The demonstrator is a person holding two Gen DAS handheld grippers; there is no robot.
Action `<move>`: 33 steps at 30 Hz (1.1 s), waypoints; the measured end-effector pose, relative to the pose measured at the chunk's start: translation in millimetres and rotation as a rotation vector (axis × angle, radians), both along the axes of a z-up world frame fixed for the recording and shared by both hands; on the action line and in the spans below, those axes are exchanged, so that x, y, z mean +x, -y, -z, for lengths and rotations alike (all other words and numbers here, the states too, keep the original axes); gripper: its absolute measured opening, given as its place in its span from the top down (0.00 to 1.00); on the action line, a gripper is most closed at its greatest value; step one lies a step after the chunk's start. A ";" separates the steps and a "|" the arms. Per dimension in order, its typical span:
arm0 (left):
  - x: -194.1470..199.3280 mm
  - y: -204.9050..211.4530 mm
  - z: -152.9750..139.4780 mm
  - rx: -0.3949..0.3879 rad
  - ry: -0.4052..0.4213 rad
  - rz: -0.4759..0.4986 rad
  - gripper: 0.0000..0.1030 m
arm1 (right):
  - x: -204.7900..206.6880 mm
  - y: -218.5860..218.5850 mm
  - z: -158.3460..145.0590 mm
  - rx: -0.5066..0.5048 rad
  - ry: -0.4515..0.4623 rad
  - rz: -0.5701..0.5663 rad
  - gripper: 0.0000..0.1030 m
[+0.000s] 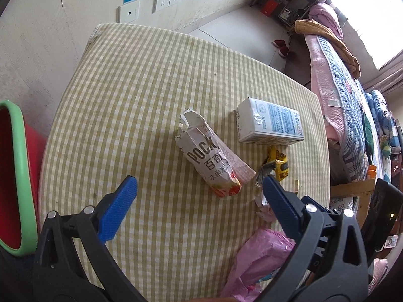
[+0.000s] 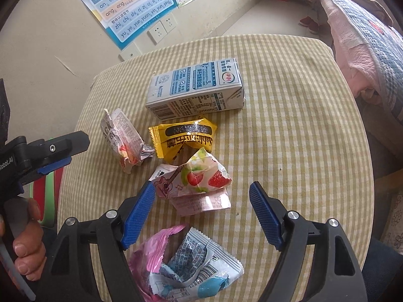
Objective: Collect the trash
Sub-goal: 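Grasp the white Pocky box with left tool while right tool grasps strawberry-print wrapper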
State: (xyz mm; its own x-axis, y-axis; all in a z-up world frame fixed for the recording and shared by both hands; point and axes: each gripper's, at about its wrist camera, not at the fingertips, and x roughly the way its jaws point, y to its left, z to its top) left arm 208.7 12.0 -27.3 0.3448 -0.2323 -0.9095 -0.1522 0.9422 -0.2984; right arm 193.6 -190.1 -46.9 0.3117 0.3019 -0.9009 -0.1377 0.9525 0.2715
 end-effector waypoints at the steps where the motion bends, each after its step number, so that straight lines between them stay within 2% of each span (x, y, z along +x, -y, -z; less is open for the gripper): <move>1: 2.8 1.1 3.4 -0.001 -0.008 0.001 0.05 | 1.4 0.0 2.7 0.000 -0.006 -0.001 0.27; 11: 19.9 13.1 34.9 -0.039 -0.070 0.000 0.08 | 10.6 -9.6 12.5 0.035 -0.018 -0.042 0.26; 17: 24.8 20.9 38.9 -0.038 -0.070 0.013 0.32 | 14.4 -12.1 18.3 0.054 -0.024 -0.056 0.28; 21: 26.8 21.4 37.0 -0.063 -0.060 0.024 0.59 | 14.5 -14.1 18.4 0.051 -0.028 -0.073 0.31; 26: 24.9 23.7 30.2 -0.065 -0.044 0.043 0.70 | 13.8 -12.5 17.4 0.059 -0.034 -0.073 0.33; 33: 12.4 19.3 11.0 -0.057 -0.012 0.048 0.71 | 3.0 -7.3 -0.9 0.054 0.003 -0.061 0.33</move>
State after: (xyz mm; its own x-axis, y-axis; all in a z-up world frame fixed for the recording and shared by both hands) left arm 221.0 -7.3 -38.3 0.3214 -0.3000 -0.8982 -0.1115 0.9299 -0.3505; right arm 196.5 -182.8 -46.0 0.2937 0.3681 -0.8822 -0.1959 0.9265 0.3214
